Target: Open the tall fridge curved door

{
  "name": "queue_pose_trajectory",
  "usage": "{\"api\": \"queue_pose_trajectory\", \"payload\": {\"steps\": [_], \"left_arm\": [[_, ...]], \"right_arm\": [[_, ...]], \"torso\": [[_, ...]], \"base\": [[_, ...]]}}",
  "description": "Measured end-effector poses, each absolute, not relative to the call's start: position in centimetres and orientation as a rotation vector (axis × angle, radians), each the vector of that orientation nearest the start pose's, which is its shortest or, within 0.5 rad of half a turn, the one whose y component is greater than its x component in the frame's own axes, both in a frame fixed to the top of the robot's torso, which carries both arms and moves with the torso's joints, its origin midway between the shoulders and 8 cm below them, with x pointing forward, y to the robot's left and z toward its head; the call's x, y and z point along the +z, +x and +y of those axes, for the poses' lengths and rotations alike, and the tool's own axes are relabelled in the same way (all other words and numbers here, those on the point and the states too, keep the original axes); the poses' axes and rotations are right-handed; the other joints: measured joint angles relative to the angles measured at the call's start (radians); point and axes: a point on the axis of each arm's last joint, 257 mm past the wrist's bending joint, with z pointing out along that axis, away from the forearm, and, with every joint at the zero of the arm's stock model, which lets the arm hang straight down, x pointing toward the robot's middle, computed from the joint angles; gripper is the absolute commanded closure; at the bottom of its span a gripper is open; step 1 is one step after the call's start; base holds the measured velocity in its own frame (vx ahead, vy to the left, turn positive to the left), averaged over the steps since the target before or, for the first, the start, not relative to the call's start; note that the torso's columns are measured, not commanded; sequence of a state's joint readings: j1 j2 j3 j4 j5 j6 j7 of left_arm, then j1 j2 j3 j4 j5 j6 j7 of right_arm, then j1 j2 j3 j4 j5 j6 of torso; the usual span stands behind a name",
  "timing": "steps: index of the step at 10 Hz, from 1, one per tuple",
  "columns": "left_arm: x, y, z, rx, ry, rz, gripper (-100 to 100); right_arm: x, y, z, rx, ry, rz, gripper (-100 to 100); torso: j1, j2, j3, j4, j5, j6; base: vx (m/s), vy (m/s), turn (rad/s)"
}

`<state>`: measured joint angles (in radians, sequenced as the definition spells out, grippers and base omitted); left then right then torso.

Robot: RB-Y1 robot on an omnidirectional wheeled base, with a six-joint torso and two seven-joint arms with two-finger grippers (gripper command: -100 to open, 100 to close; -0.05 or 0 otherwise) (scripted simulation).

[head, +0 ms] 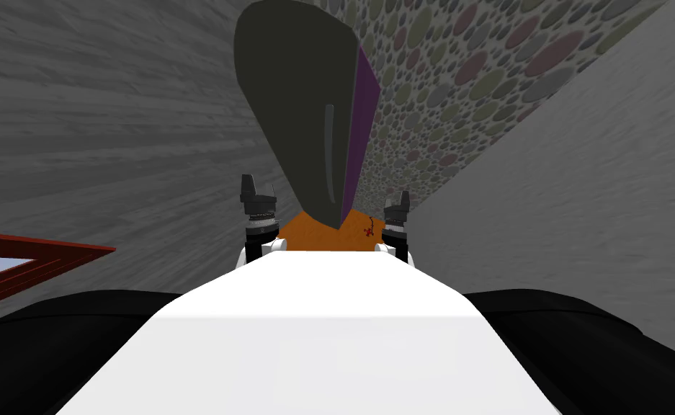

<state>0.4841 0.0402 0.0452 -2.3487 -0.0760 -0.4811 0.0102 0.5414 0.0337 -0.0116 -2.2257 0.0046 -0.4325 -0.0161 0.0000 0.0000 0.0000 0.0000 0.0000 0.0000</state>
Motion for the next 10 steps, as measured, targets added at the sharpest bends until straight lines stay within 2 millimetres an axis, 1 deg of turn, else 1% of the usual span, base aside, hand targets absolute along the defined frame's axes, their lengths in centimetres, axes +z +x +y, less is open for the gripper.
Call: {"api": "queue_pose_trajectory", "payload": {"steps": [1,2,9,10], "left_arm": [[5.6,33.34,27.48,-1.238,-0.528,0.639,0],[5.6,33.34,27.48,-1.238,-0.528,0.639,0],[5.61,33.34,27.48,-1.238,-0.527,0.639,0],[5.61,33.34,27.48,-1.238,-0.527,0.639,-100]], "right_arm": [[-2.75,35.82,-29.6,1.248,0.814,0.686,0],[-2.75,35.81,-29.6,1.248,0.814,0.686,0],[-2.74,35.81,-29.6,1.248,0.814,0.685,0],[-2.74,35.81,-29.6,1.248,0.814,0.685,0]], "torso": [[0.0,0.04,-0.082,0.041,0.0,0.0],[0.0,0.104,-0.209,0.105,0.0,0.0],[0.0,0.618,-1.234,0.617,0.0,0.0],[0.0,0.691,-1.382,0.691,0.0,0.0]], "base": [[0.0,0.0,0.0],[0.0,0.0,0.0],[0.0,0.0,0.0],[0.038,-0.015,-0.04]]}}
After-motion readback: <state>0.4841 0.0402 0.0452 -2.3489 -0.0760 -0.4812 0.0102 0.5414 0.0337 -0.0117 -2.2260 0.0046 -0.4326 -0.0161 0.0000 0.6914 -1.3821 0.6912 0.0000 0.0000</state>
